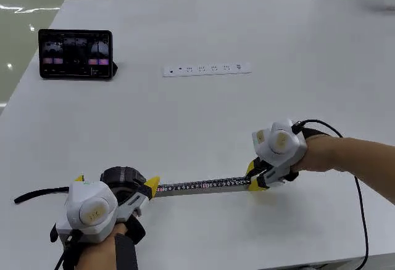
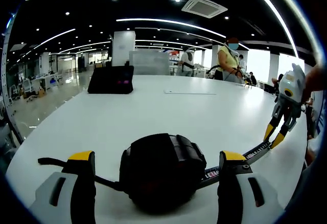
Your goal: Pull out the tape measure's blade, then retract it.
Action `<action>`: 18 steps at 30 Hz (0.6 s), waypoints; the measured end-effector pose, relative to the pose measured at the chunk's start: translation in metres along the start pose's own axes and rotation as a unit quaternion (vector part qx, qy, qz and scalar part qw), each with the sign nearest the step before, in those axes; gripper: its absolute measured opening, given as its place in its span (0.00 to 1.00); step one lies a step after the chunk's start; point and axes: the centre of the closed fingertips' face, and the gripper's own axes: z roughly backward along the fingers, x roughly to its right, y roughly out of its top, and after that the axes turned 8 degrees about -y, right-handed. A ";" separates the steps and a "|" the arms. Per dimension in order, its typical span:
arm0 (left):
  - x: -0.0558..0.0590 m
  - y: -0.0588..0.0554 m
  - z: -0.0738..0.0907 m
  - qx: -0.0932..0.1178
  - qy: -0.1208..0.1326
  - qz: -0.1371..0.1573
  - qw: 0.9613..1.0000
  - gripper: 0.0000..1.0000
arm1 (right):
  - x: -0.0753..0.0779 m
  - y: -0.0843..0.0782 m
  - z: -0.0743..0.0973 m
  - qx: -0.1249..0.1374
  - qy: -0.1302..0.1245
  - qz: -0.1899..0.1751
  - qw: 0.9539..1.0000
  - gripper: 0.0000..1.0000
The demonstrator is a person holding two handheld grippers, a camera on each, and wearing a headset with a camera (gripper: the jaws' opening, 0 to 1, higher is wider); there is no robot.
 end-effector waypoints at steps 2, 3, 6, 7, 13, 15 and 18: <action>0.001 0.000 0.000 0.000 -0.001 0.001 1.000 0.99 | -0.001 0.000 0.000 -0.008 0.000 -0.002 1.000 0.11; 0.001 0.000 0.000 -0.001 -0.001 0.000 1.000 0.99 | -0.001 0.000 0.000 -0.012 0.000 0.003 1.000 0.11; 0.001 -0.002 -0.001 -0.003 -0.001 0.006 1.000 0.99 | -0.003 0.001 0.000 -0.024 -0.003 0.015 1.000 0.11; 0.001 -0.003 -0.001 -0.004 -0.001 0.006 1.000 0.99 | -0.003 0.001 0.000 -0.026 -0.003 0.014 1.000 0.11; 0.006 -0.005 -0.004 -0.006 -0.008 0.006 1.000 0.95 | -0.005 0.001 0.000 -0.042 0.007 -0.022 0.999 0.10; 0.006 -0.005 -0.005 -0.007 -0.008 0.008 1.000 0.93 | -0.006 0.002 0.000 -0.046 0.007 -0.025 0.999 0.10; 0.005 -0.002 -0.007 -0.009 -0.006 0.007 1.000 0.85 | -0.005 0.001 -0.001 -0.055 0.009 -0.027 0.998 0.10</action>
